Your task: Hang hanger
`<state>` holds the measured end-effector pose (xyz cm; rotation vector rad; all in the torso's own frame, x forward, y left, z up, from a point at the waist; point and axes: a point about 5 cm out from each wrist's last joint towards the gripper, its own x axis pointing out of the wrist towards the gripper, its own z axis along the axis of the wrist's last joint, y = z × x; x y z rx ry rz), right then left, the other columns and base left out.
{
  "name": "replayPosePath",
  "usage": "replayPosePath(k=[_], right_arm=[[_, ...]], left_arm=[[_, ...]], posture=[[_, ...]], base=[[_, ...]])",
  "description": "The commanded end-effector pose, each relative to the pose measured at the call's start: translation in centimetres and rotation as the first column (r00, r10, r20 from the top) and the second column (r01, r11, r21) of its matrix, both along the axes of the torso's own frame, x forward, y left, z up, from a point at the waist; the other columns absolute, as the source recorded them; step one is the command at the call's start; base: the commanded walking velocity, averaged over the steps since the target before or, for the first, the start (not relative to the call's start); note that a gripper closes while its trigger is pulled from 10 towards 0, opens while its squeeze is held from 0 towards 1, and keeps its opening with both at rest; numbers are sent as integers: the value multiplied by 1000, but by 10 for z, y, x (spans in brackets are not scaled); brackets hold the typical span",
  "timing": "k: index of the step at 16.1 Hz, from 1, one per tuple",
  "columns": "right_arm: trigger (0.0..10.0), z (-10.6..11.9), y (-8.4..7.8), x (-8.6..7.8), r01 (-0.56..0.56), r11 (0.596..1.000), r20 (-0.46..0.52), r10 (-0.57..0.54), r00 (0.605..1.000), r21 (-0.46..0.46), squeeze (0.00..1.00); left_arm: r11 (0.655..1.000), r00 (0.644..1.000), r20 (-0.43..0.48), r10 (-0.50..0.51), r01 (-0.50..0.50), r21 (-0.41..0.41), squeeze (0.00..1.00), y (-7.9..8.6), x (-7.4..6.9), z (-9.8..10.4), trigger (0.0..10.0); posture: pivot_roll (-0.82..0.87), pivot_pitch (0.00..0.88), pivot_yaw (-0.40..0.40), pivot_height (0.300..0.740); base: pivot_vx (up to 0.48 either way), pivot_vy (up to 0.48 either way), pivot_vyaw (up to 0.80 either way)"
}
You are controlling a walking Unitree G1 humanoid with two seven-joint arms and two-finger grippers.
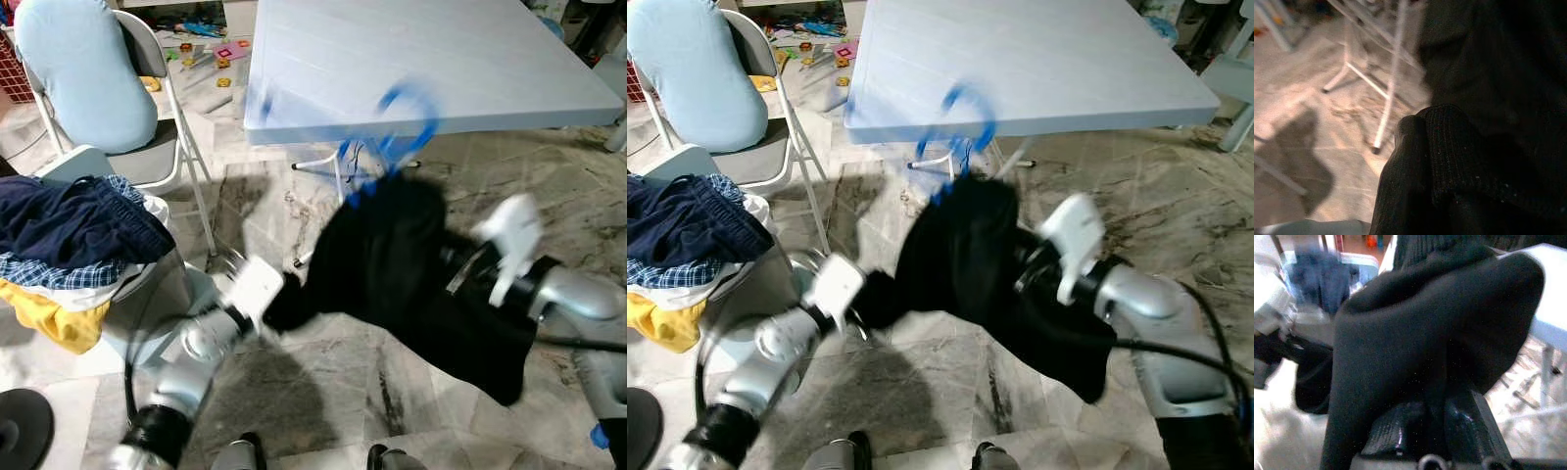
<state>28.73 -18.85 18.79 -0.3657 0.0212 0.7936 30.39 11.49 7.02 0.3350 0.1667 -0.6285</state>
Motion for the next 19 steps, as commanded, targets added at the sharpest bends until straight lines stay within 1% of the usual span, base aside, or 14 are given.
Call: replayPosePath(k=[1, 2, 4, 5, 6, 7, 9, 10, 11, 13, 15, 17, 18, 19], right_arm=[[10000, 4, -3, 2, 19, 997, 69, -15, 997, -69, 0], [10000, 3, -5, 5, 39, 995, 78, -31, 996, -94, 0], [10000, -9, -12, 11, 71, 979, 77, -57, 995, -191, 0], [10000, -13, -16, 16, 112, 966, 102, -90, 991, -234, 0], [10000, -16, -17, 18, 119, 957, 111, -92, 990, -264, 0], [10000, -24, -19, 18, 113, 930, 133, -71, 989, -348, 0], [10000, -34, -24, 17, 63, 918, 113, -20, 993, -393, 0], [10000, -39, -28, 13, -1, 906, 56, 28, 998, -424, 0], [10000, -39, -30, 11, -41, 900, 31, 60, 998, -434, 0], [10000, -36, -36, 9, -102, 895, -11, 108, 994, -434, 0], [10000, -35, -40, 9, -119, 892, -21, 122, 992, -436, 0], [10000, -33, -42, 11, -89, 897, 10, 104, 995, -433, 0], [10000, -33, -43, 16, -44, 893, 54, 76, 996, -448, 0], [10000, -31, -41, 20, -2, 895, 102, 53, 993, -446, 0]], left_arm=[[999, 1000, 24, -18, 17, 40, 1000, 5, 0, 3, 10000], [997, 999, 37, -33, 30, 64, 1000, 6, -1, 3, 10000], [974, 978, 54, -204, 197, 116, 1000, 5, -9, 10, 10000], [922, 932, 38, -361, 350, 164, 1000, 1, -20, 11, 10000], [897, 910, 37, -414, 400, 188, 1000, -1, -24, 11, 10000], [878, 882, 49, -469, 460, 134, 1000, -4, -30, 19, 10000], [832, 832, 39, -554, 551, 57, 1000, -7, -40, 27, 10000], [818, 817, 47, -574, 573, 46, 1000, -6, -42, 33, 10000], [821, 818, 72, -571, 569, 51, 1000, -4, -41, 38, 10000], [889, 872, 204, -445, 457, -13, 1000, 9, -23, 59, 10000], [914, 895, 225, -386, 404, -39, 1000, 25, -16, 68, 10000], [920, 902, 188, -389, 391, 30, 1000, 39, -15, 64, 10000], [880, 880, 34, -474, 472, 51, 1000, 38, -28, 46, 10000], [812, 810, -143, -568, 580, 62, 1000, 38, -48, 27, 10000]], posture=[[-91, 165, 51, 740], [-91, 165, 50, 740], [-84, 164, 49, 740], [-82, 163, 49, 740], [-80, 161, 48, 740], [-78, 159, 49, 740], [-76, 160, 48, 740], [-76, 159, 47, 740], [-73, 160, 46, 740], [-74, 162, 47, 740], [-71, 165, 46, 740], [-72, 167, 46, 740], [-68, 167, 48, 740], [-67, 167, 50, 740]], base=[[0, 0, 0], [0, 0, 0], [0, 0, 0], [0, 0, 0], [0, 0, 0], [0, 0, 0], [0, 0, 0], [0, 0, 0], [0, 0, 0], [0, 0, 0], [0, 0, 0], [0, 0, 0], [0, 0, 0], [0, 0, 0]])
